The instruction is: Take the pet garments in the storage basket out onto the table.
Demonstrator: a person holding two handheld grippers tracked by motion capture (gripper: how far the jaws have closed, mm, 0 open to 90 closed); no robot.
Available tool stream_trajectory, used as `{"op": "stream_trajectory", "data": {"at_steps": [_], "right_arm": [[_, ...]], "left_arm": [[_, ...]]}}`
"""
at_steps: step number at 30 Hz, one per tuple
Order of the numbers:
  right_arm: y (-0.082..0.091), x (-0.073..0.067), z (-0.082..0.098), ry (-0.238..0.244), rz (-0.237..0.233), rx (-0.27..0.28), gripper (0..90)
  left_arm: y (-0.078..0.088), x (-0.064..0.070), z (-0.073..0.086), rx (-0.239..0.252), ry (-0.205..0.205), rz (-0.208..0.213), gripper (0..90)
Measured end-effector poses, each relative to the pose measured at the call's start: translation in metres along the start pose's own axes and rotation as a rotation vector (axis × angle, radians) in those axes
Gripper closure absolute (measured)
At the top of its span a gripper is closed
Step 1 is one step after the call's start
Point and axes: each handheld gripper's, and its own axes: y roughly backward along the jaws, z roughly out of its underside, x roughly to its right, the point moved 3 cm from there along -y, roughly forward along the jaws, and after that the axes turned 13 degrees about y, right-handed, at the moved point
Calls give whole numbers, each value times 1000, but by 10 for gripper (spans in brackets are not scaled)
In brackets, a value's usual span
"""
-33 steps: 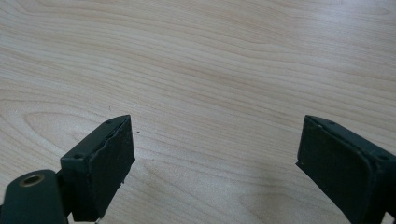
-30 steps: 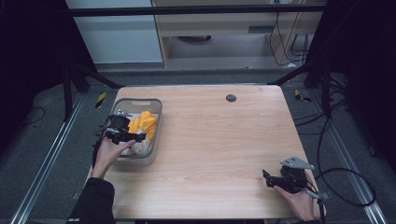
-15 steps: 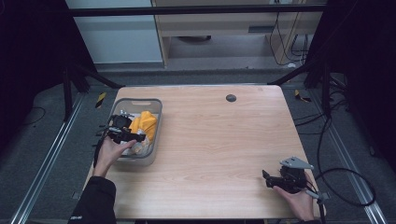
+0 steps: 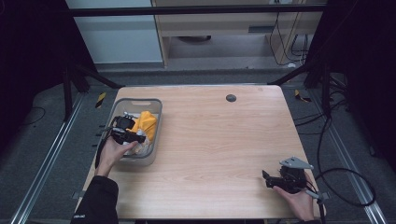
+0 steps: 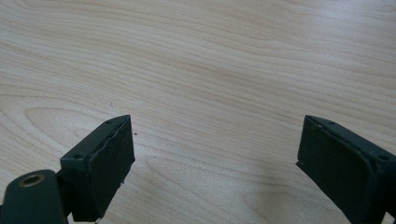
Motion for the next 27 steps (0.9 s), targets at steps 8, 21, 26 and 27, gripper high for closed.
{"op": "stream_trajectory", "data": {"at_steps": [8, 21, 26, 27], "right_arm": [[0, 0, 0, 5, 0, -1, 107], [0, 0, 0, -1, -5, -5, 107], [0, 1, 0, -2, -5, -1, 107], [0, 0, 0, -4, -6, -1, 107]], "left_arm": [[-1, 1, 1, -25, 12, 1, 673], [5, 4, -1, -5, 11, 10, 797], [17, 4, -3, 25, 12, 9, 804], [19, 4, -4, 29, 15, 11, 805]]}}
